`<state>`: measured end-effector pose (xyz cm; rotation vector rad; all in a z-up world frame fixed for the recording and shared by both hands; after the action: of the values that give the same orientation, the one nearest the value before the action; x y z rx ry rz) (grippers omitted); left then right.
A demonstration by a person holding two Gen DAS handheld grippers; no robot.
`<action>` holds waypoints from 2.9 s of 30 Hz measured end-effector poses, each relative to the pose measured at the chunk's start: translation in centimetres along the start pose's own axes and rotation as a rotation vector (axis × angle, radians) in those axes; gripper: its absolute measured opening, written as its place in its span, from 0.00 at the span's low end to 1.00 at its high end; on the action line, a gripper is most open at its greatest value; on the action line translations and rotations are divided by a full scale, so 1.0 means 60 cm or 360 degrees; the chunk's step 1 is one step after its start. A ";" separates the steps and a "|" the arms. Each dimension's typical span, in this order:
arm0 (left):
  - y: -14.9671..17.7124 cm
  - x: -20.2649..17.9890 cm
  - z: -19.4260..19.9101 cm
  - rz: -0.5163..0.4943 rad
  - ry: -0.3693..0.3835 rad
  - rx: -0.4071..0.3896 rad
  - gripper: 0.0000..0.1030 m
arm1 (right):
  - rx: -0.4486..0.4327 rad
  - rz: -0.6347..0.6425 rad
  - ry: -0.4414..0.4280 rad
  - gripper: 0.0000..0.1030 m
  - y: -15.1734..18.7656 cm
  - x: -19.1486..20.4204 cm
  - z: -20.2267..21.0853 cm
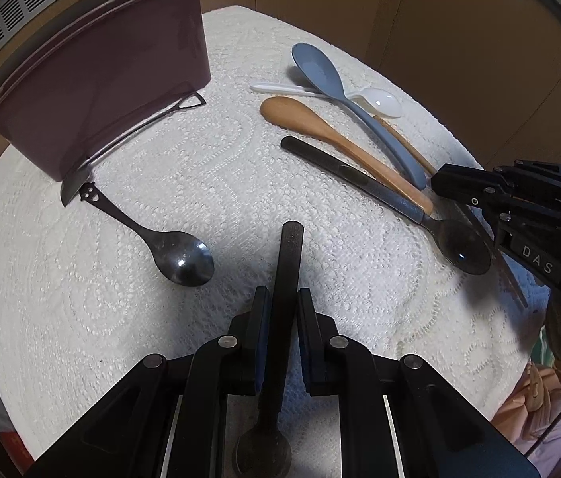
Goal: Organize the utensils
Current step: 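Lift the dark spoon with the left tool while the right lifts the chopstick, then carry the dark spoon in the left tool while the right carries the chopstick toward the caddy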
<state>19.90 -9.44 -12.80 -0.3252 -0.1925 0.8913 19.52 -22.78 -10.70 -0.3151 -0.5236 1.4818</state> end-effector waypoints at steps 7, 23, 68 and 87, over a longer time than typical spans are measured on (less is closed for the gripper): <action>0.021 0.005 0.054 0.0216 0.0080 -0.0331 0.13 | -0.0130 -0.0019 -0.0066 0.05 -0.018 0.015 0.038; 0.010 0.024 0.163 0.0332 -0.0009 -0.0660 0.12 | -0.0355 0.0089 -0.0093 0.05 -0.050 0.066 0.115; -0.008 0.047 0.012 0.0308 -0.0138 -0.0448 0.11 | -0.0240 -0.0039 -0.0120 0.06 -0.056 0.020 0.038; -0.024 0.059 0.137 0.0341 -0.0096 -0.0691 0.11 | -0.0372 0.0056 -0.0115 0.06 -0.070 0.061 0.092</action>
<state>20.71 -5.87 -4.48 -0.7333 -0.4148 1.0695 20.29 -20.12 -3.38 -0.4573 -0.7550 1.4719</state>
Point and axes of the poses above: each gripper's, at about its wrist camera, not at the fingertips, and z roughly against the way its jaws point, x to its left, y to its underside, the point moved 6 cm from there along -z, roughly the way its jaws point, and after that the axes turned 7 degrees about -z, right-handed, at the moved point
